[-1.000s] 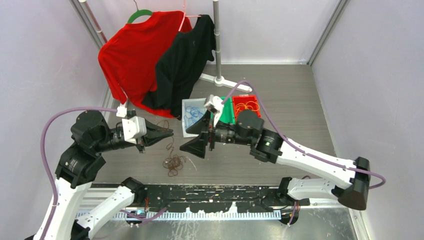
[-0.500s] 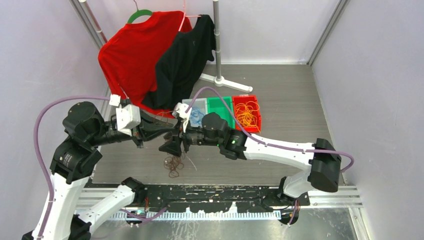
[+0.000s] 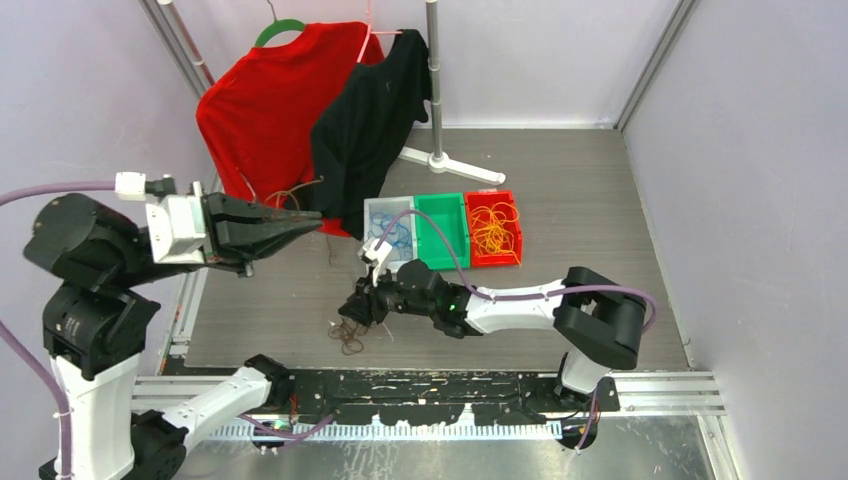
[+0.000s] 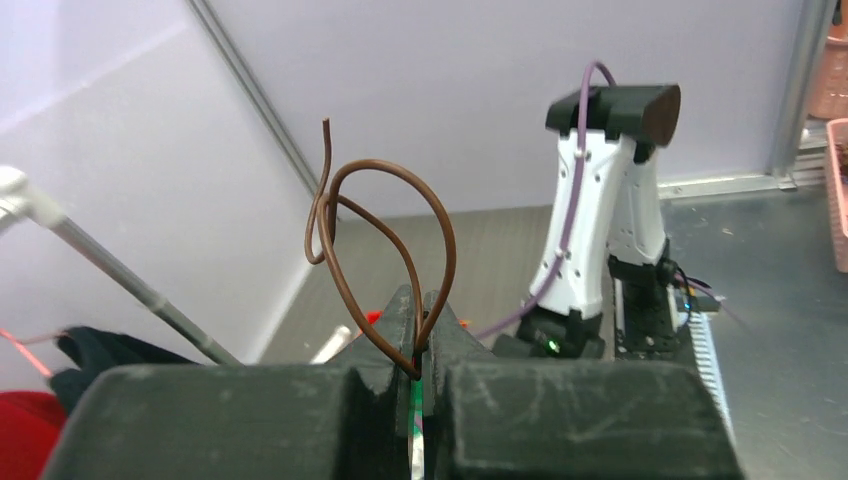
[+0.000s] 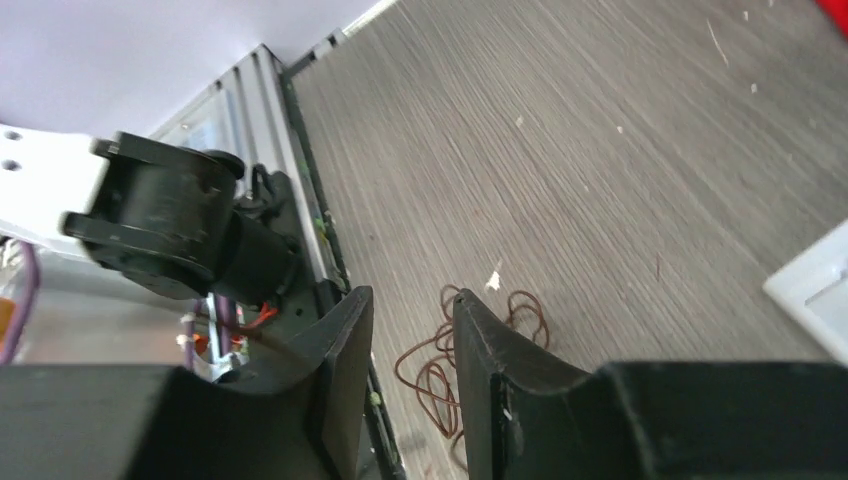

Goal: Untangle the cables

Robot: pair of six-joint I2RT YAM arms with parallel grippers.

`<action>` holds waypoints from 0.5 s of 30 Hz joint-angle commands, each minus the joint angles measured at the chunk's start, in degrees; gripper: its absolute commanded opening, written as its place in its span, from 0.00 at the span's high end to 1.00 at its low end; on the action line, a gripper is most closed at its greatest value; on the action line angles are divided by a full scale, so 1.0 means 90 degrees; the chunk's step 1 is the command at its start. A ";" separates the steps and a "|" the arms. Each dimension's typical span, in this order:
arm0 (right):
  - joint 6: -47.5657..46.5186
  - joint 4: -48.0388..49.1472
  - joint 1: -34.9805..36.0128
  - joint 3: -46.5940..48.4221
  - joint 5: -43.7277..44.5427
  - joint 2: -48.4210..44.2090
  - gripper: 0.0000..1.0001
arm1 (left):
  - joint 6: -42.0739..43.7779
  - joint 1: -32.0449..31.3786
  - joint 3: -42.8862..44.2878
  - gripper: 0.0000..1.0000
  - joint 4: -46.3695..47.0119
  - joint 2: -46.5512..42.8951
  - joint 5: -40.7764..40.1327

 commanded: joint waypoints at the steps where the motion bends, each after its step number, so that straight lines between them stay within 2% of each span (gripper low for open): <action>1: 0.0374 0.1016 -0.0001 -0.0270 0.0422 0.0241 0.59 | 0.0125 0.0028 0.0721 1.00 0.0500 0.0234 -0.0184; 4: 0.0573 0.1282 -0.0001 -0.0497 0.0561 0.0493 0.59 | 0.0330 0.0034 0.1258 1.00 0.0561 0.0414 -0.0331; 15: 0.1097 0.2169 -0.0001 -0.1092 0.0933 0.0947 0.39 | 0.1074 0.0034 0.2336 1.00 0.1174 0.0819 -0.0872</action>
